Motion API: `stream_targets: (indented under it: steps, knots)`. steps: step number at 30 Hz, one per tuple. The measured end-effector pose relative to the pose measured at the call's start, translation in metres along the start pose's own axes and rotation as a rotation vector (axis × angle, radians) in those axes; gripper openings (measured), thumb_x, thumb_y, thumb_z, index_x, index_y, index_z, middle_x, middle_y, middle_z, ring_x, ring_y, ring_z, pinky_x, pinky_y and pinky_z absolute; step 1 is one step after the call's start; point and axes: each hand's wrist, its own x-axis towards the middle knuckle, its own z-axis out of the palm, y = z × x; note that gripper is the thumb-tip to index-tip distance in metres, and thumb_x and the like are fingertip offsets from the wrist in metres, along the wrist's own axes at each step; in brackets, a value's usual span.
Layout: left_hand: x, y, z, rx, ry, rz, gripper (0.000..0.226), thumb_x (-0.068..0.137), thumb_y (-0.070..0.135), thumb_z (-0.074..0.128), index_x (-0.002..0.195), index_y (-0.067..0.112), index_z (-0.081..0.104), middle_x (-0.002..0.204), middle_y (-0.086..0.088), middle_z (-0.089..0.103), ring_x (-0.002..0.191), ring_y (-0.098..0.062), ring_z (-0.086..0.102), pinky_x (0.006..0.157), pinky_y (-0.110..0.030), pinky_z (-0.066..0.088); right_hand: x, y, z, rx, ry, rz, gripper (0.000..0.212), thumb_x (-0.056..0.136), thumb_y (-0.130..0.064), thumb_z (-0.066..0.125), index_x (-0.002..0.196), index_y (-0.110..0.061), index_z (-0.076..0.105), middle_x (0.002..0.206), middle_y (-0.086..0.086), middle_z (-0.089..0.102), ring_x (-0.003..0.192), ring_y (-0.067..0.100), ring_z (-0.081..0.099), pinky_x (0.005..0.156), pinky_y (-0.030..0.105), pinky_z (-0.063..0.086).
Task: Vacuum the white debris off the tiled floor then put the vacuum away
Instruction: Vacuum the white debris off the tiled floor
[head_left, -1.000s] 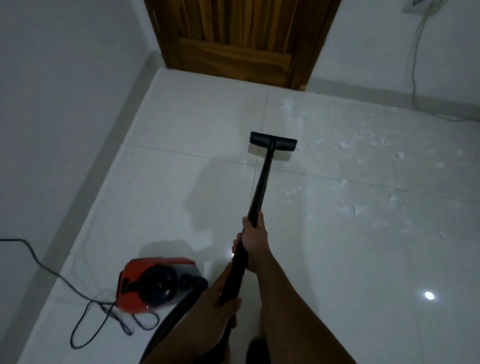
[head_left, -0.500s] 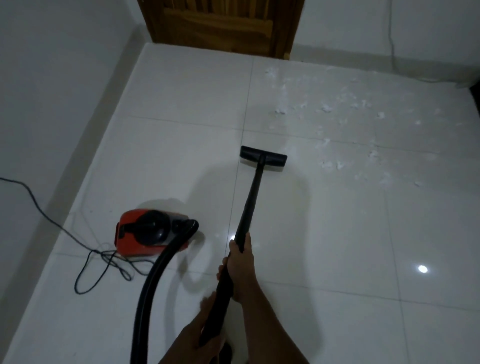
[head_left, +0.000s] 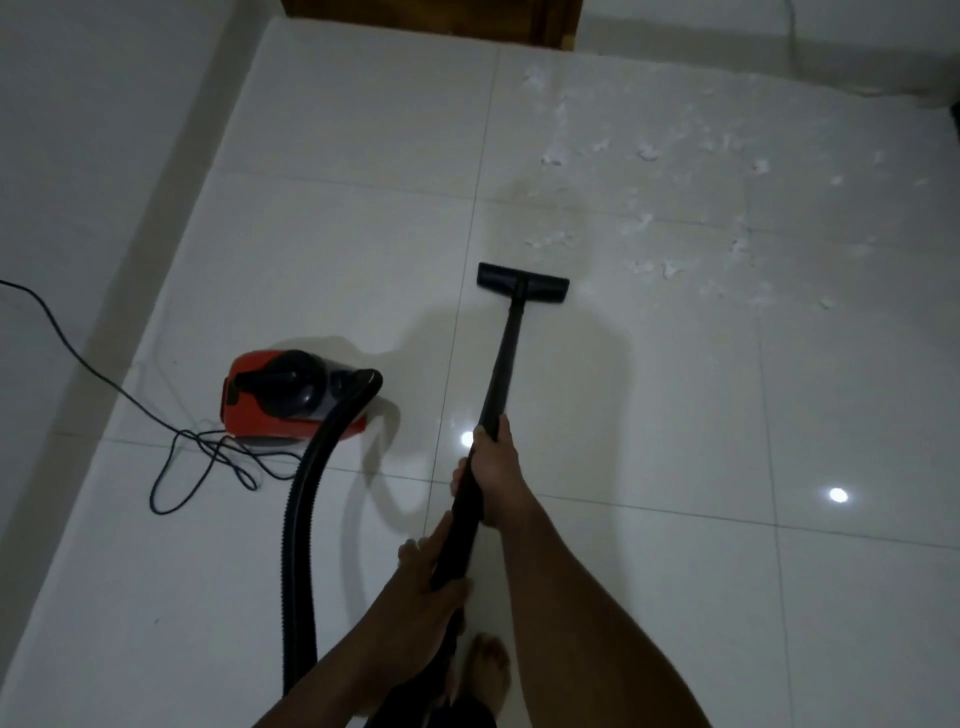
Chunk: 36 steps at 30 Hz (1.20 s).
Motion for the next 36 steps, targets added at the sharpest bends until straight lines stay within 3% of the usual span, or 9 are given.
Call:
stream_targets:
  steps: [1, 2, 3, 5, 12, 17, 27, 32, 36]
  knots:
    - [0.004, 0.005, 0.002, -0.017, 0.018, 0.009, 0.071, 0.092, 0.026, 0.047, 0.137, 0.071, 0.017, 0.125, -0.015, 0.062, 0.122, -0.036, 0.056, 0.101, -0.048, 0.047, 0.005, -0.007, -0.002, -0.004, -0.002, -0.006, 0.059, 0.109, -0.028, 0.042, 0.158, -0.048, 0.016, 0.062, 0.006, 0.046, 0.046, 0.016, 0.048, 0.046, 0.028, 0.048]
    - [0.008, 0.009, 0.001, -0.040, 0.009, 0.029, 0.068, 0.098, 0.019, 0.046, 0.140, 0.065, 0.019, 0.100, -0.010, 0.068, 0.093, -0.022, 0.068, 0.082, -0.035, 0.055, 0.010, -0.013, -0.004, -0.004, -0.004, -0.008, 0.059, 0.109, -0.027, 0.042, 0.158, -0.048, 0.016, 0.061, 0.006, 0.046, 0.045, 0.016, 0.048, 0.045, 0.028, 0.048]
    - [0.013, 0.016, 0.002, -0.063, -0.010, 0.041, 0.067, 0.101, 0.013, 0.044, 0.142, 0.060, 0.019, 0.078, -0.005, 0.064, 0.067, -0.013, 0.064, 0.065, -0.028, 0.054, 0.015, -0.019, -0.006, -0.004, -0.008, -0.006, 0.058, 0.108, -0.027, 0.043, 0.157, -0.047, 0.018, 0.060, 0.006, 0.045, 0.044, 0.015, 0.048, 0.044, 0.027, 0.047]
    - [0.019, 0.032, 0.003, -0.084, -0.014, 0.051, 0.067, 0.102, 0.009, 0.043, 0.142, 0.057, 0.018, 0.060, 0.004, 0.057, 0.049, -0.007, 0.055, 0.053, -0.024, 0.049, 0.025, -0.031, -0.007, -0.005, -0.008, 0.002, 0.058, 0.108, -0.027, 0.043, 0.157, -0.046, 0.020, 0.059, 0.005, 0.044, 0.042, 0.015, 0.047, 0.043, 0.026, 0.046]
    - [0.052, 0.067, -0.005, -0.169, -0.038, 0.045, 0.069, 0.102, 0.010, 0.042, 0.143, 0.062, 0.019, 0.067, -0.006, 0.053, 0.048, -0.010, 0.054, 0.051, -0.028, 0.050, 0.060, -0.075, -0.005, -0.035, -0.023, 0.017, 0.048, 0.108, -0.028, 0.044, 0.152, -0.041, 0.030, 0.061, 0.008, 0.046, 0.045, 0.018, 0.048, 0.043, 0.027, 0.048]
    - [0.096, 0.097, -0.026, -0.162, 0.010, 0.040, 0.069, 0.101, 0.008, 0.045, 0.142, 0.057, 0.018, 0.070, -0.006, 0.055, 0.052, -0.007, 0.055, 0.052, -0.022, 0.048, 0.091, -0.120, 0.009, -0.066, -0.023, -0.008, 0.043, 0.108, -0.027, 0.043, 0.149, -0.037, 0.035, 0.061, 0.007, 0.046, 0.041, 0.016, 0.048, 0.043, 0.027, 0.048]
    - [0.166, 0.167, -0.082, -0.218, -0.017, 0.017, 0.075, 0.100, 0.008, 0.046, 0.145, 0.060, 0.017, 0.068, -0.010, 0.053, 0.050, -0.014, 0.053, 0.049, -0.027, 0.048, 0.144, -0.211, 0.049, -0.043, -0.007, -0.022, 0.045, 0.108, -0.025, 0.044, 0.151, -0.033, 0.033, 0.059, 0.005, 0.045, 0.041, 0.015, 0.046, 0.041, 0.026, 0.046]
    - [0.214, 0.196, -0.105, -0.193, 0.005, 0.036, 0.076, 0.097, 0.006, 0.047, 0.145, 0.060, 0.020, 0.068, -0.008, 0.056, 0.060, -0.020, 0.056, 0.058, -0.029, 0.049, 0.178, -0.257, 0.064, -0.021, -0.007, -0.011, 0.049, 0.108, -0.027, 0.046, 0.153, -0.037, 0.030, 0.057, 0.005, 0.044, 0.042, 0.016, 0.046, 0.041, 0.026, 0.047]
    - [0.245, 0.230, -0.122, -0.186, -0.001, 0.051, 0.076, 0.098, 0.005, 0.047, 0.145, 0.058, 0.020, 0.068, -0.008, 0.054, 0.059, -0.021, 0.056, 0.055, -0.027, 0.049, 0.199, -0.299, 0.074, -0.006, -0.015, -0.016, 0.053, 0.108, -0.026, 0.045, 0.155, -0.041, 0.026, 0.056, 0.005, 0.043, 0.042, 0.016, 0.046, 0.042, 0.026, 0.046]
